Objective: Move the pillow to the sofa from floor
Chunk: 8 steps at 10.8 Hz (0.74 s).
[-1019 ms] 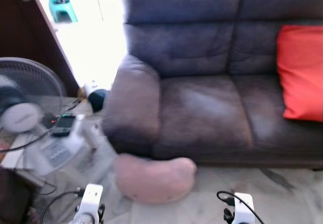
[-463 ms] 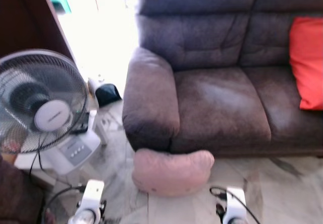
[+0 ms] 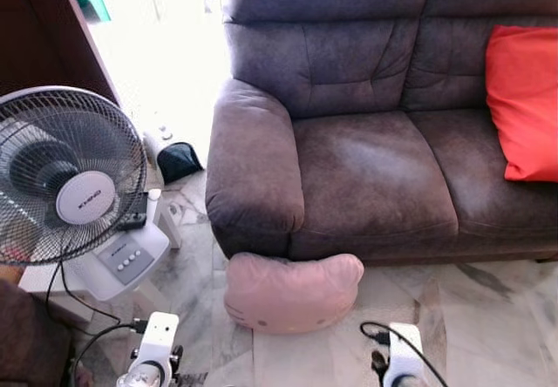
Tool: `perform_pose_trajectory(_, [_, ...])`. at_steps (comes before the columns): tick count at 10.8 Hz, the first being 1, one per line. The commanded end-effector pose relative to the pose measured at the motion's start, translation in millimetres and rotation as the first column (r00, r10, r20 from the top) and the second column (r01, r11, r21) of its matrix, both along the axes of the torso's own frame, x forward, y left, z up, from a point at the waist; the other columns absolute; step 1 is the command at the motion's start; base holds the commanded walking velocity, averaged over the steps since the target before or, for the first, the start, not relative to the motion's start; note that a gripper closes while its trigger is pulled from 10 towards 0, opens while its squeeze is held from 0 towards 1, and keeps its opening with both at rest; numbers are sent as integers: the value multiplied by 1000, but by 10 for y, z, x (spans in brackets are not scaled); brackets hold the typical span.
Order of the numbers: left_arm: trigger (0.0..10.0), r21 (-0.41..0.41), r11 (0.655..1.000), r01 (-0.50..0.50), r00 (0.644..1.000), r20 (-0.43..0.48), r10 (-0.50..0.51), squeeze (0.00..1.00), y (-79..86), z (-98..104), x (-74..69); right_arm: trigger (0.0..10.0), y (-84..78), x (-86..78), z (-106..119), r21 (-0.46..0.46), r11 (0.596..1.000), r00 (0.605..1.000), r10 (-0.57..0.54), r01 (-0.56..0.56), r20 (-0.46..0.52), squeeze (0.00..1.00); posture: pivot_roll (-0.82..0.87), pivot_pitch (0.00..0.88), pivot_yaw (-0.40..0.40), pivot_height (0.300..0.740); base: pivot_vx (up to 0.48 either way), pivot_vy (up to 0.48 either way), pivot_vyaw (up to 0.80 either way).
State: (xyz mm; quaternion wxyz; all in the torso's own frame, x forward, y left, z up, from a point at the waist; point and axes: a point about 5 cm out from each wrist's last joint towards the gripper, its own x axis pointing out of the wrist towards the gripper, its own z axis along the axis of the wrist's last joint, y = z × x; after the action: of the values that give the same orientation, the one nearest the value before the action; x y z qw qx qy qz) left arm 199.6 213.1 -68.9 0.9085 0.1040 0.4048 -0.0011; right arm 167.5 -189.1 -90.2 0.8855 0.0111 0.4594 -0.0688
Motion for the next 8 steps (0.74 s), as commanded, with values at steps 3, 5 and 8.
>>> perform_pose_trajectory(3, [10000, 19, 999, 26, 999, -32, -25, 0, -1, -37, -63, 10000, 32, 20, 1, 0, 1000, 1000, 1, -1, -6, 0, 48, 53, 3, 740, 0, -211, 0])
perform_pose_trajectory(5, [10000, 23, 999, 23, 999, -32, -22, 0, -6, -41, -68, 10000, -16, 71, 31, -4, 1000, 1000, 5, -5, 7, 0, 51, 55, -1, 740, 0, -371, 0])
perform_pose_trajectory(8, [10000, 25, 1000, 6, 999, -37, -5, 0, 21, -49, -92, 10000, -193, -43, 15, -16, 1000, 1000, 0, 0, 6, 0, 52, 60, -6, 740, 0, 0, 0])
